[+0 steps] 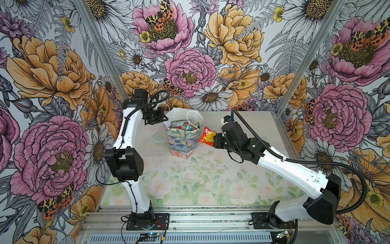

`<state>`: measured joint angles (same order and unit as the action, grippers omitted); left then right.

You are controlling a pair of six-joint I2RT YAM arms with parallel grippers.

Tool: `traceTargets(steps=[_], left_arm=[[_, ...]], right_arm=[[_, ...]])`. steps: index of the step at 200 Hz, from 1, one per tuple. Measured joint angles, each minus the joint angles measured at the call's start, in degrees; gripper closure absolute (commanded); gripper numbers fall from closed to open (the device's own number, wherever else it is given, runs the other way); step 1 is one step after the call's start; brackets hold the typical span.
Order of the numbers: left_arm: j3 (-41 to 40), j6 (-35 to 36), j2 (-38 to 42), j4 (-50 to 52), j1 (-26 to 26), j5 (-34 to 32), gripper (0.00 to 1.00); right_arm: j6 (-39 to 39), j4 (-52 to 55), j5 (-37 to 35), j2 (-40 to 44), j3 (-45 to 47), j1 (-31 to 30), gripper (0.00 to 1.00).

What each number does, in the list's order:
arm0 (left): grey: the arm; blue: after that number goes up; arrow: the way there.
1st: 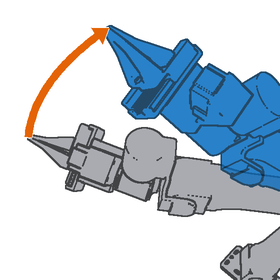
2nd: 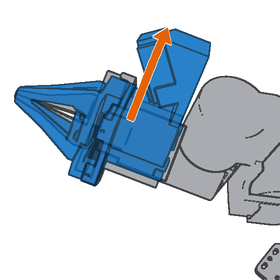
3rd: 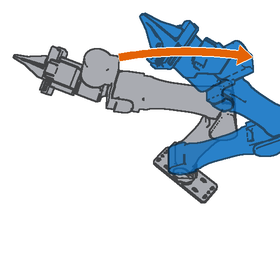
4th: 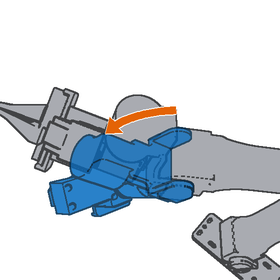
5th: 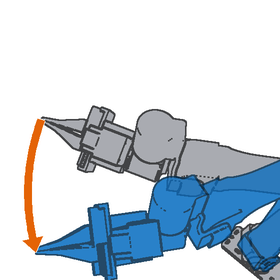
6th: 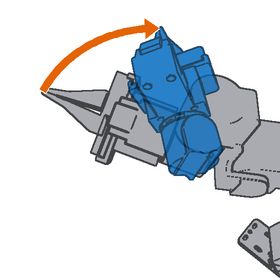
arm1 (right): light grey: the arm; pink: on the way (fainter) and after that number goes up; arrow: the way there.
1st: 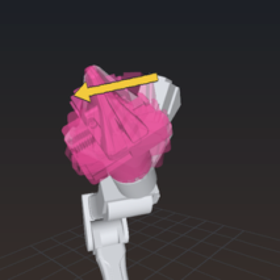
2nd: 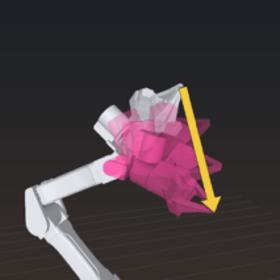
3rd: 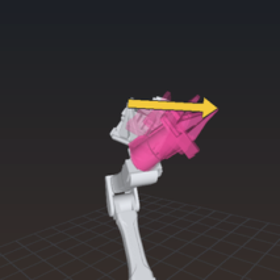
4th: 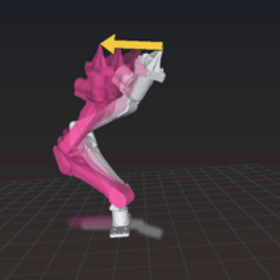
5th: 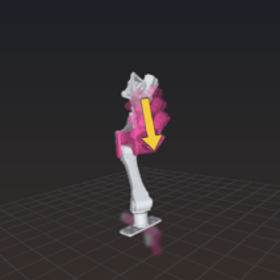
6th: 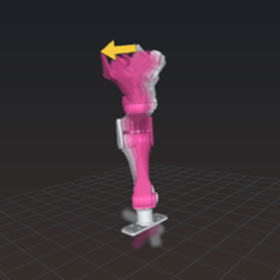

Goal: Place the snacks into the paper bag
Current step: Place the snack in the paper bag.

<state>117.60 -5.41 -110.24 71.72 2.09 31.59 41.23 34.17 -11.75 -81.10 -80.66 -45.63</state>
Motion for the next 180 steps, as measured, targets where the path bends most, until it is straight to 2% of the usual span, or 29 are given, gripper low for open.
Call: traceTargets(steps=[31, 83, 132, 180], left_arm=[[0.0, 0.0, 0.0, 0.0, -0.1, 0.0, 1.00], [-0.1, 0.0, 0.2, 0.0, -0.3, 0.0, 1.00], [-0.2, 0.0, 0.4, 0.0, -0.5, 0.0, 1.00], [-0.2, 0.0, 0.4, 0.0, -0.5, 0.0, 1.00]], right_arm=[[-4.4, 0.0, -0.7, -4.5, -12.4, 0.0, 1.00], [-9.5, 0.1, 0.5, -18.7, -29.9, -1.4, 1.00], [-11.3, 0.5, 3.6, -31.1, -43.0, -2.6, 1.00], [-12.3, 1.4, 4.6, -39.4, -52.1, -2.8, 1.00]])
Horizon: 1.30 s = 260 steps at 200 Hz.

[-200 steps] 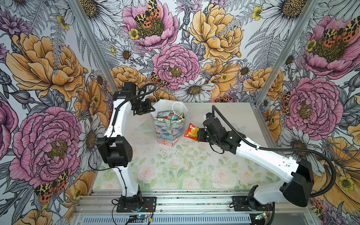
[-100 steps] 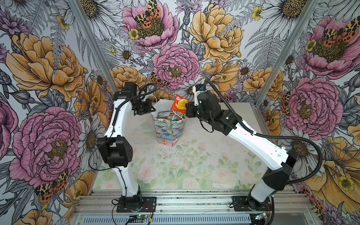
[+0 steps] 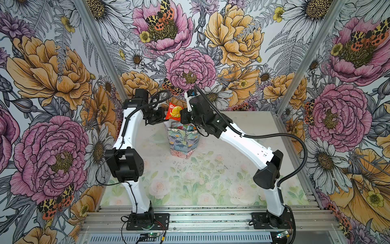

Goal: Place the snacks into the paper bag
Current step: Place the snack in the paper bag.

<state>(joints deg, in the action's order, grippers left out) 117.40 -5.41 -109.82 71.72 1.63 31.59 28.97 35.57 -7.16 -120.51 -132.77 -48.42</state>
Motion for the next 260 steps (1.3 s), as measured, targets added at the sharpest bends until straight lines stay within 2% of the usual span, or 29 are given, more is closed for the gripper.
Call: traceTargets(steps=[85, 153, 163, 177, 194, 205, 230, 243, 260], left_arm=[[-0.1, 0.0, 0.2, 0.0, 0.0, 0.0, 1.00], [-0.1, 0.0, 0.2, 0.0, 0.0, 0.0, 1.00], [-0.1, 0.0, 0.2, 0.0, 0.0, 0.0, 1.00], [-0.1, 0.0, 0.2, 0.0, 0.0, 0.0, 1.00], [-0.1, 0.0, 0.2, 0.0, 0.0, 0.0, 0.97], [-0.1, 0.0, 0.2, 0.0, 0.0, 0.0, 0.95], [-0.1, 0.0, 0.2, 0.0, 0.0, 0.0, 0.92], [-0.1, -0.1, 0.2, 0.0, 0.0, 0.0, 0.87], [-0.1, 0.0, 0.5, 0.0, 0.0, 0.1, 0.73]], right_arm=[[-0.6, 1.6, -1.4, -2.6, -0.9, 2.6, 1.00], [-0.6, 2.1, 0.2, -3.1, -0.9, 3.0, 1.00], [-0.6, 2.3, 0.6, -3.4, -0.9, 3.0, 0.96], [-0.6, 2.8, 1.2, -3.9, -0.9, 3.0, 0.87], [-0.3, 3.7, 1.7, -4.1, -0.8, 3.0, 0.69], [-0.7, 3.9, 2.2, -4.1, -0.8, 3.0, 0.61], [-0.5, 4.3, 4.0, -4.1, -2.3, 3.0, 0.52], [-0.5, 4.5, 5.2, -4.1, -4.2, 3.0, 0.47], [-0.5, 4.5, 6.7, -3.3, -6.4, 3.0, 0.38]])
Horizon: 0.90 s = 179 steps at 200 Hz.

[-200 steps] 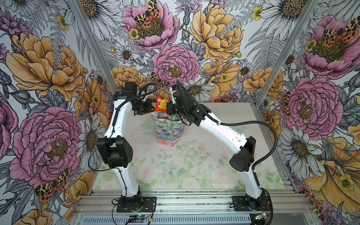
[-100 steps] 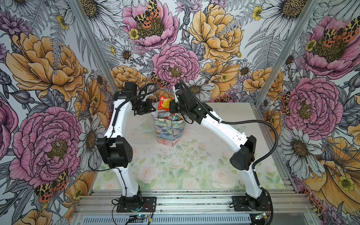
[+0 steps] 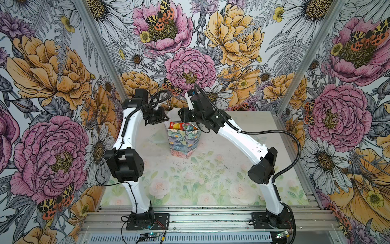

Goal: Place the snacks into the paper bag
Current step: Place the snack in the paper bag, then reset both arms

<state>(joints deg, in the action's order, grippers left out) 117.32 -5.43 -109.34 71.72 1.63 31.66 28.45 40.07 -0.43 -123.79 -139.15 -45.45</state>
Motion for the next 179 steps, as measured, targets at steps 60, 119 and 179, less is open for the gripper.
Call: traceTargets(steps=[60, 119, 179], left_arm=[[0.0, 0.6, 2.4, 0.0, 0.0, 0.8, 0.51], [0.0, 1.0, 4.8, 0.0, 0.0, 1.0, 0.09], [-5.0, -0.2, 15.6, -3.4, 1.5, 0.8, 0.01]], right_arm=[[-2.6, -0.1, 2.5, 8.0, -1.7, -0.1, 0.16], [-6.8, -1.2, 2.6, 15.3, 3.9, 0.6, 0.04], [-11.1, -3.8, -2.1, 25.9, 20.7, 3.0, 0.00]])
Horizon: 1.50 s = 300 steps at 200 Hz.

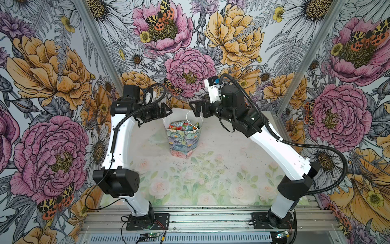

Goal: Place the snacks into the paper bag
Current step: Reset both arms

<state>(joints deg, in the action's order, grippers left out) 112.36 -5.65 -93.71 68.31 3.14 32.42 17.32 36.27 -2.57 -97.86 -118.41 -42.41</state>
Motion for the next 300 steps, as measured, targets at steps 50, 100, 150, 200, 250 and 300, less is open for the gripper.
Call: traceTargets(steps=[50, 100, 150, 200, 250, 300], left_arm=[[-23.6, -5.7, 19.0, -17.9, 2.5, -2.3, 0.01], [-61.5, -12.7, 41.6, -49.5, 4.9, -10.2, 0.01], [-84.1, -15.3, 44.9, -73.8, 4.5, -21.7, 0.01], [-90.8, -13.4, 38.5, -91.0, 4.5, -28.7, 0.01], [-97.9, -10.4, 25.2, -108.2, 5.3, -30.2, 0.01], [-97.4, -5.9, 23.5, -116.4, 5.0, -27.8, 0.01]], right_arm=[[-0.5, -6.2, -8.1, 17.1, 27.3, 8.7, 0.00], [1.1, -16.0, -17.3, 28.4, 58.8, 22.3, 0.00], [-2.6, -32.5, -31.6, 25.6, 79.7, 26.3, 0.00], [-9.9, -57.1, -36.6, 21.2, 90.8, 28.5, 0.00], [-14.9, -80.1, -25.2, 13.4, 99.3, 35.7, 0.00], [-16.1, -92.4, -12.4, 10.0, 102.1, 39.0, 0.00]])
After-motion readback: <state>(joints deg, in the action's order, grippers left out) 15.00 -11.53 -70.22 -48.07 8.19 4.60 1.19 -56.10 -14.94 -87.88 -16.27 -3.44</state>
